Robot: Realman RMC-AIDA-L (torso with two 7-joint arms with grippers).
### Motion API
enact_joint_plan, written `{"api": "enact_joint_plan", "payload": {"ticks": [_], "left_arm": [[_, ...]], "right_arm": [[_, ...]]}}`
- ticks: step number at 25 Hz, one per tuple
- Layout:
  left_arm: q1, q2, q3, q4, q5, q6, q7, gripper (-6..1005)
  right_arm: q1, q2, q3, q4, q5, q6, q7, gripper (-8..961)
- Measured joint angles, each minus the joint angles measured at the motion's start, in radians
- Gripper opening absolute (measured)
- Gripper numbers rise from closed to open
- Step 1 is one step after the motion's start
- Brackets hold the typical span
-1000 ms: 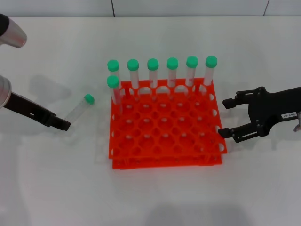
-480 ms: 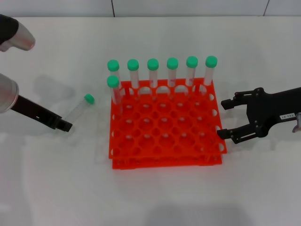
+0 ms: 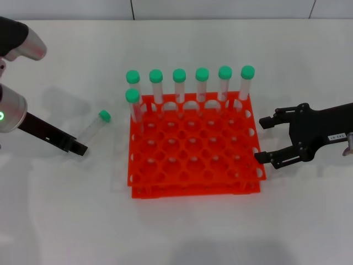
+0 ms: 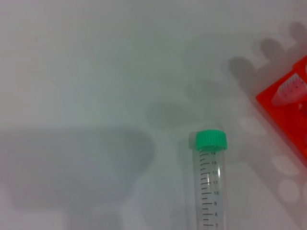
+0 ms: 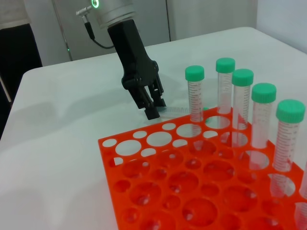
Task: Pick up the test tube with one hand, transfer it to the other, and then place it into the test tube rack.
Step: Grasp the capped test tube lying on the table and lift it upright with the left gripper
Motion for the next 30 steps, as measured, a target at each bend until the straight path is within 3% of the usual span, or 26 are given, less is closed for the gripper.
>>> {"api": "enact_joint_plan", "payload": {"ticks": [10,17,26,30], "left_arm": [[-0.006,-0.005,0.0,-0.004,0.027,-0.008,-0.01,371],[0.003,-0.008,-0.005,0.045,0.019,0.0,-0.013,199],[0.142,-0.024,0.001,0.273,-0.153,-0.102,0.046,199],[0.227,-0.025,0.001,0.289,-0.383,-0.222,0.223,200]], "right_arm": [[-0.001,0.0,0.0,0.0,0.0,0.004,0.0,856],[-0.004,-0.002,0.0,0.0,0.0,0.003,0.0,856],[-0.006,-0.003,0.006,0.0,0.0,0.0,0.0,856],[-0.007,0.0,0.005,0.0,0.0,0.001,0.0,855]]}}
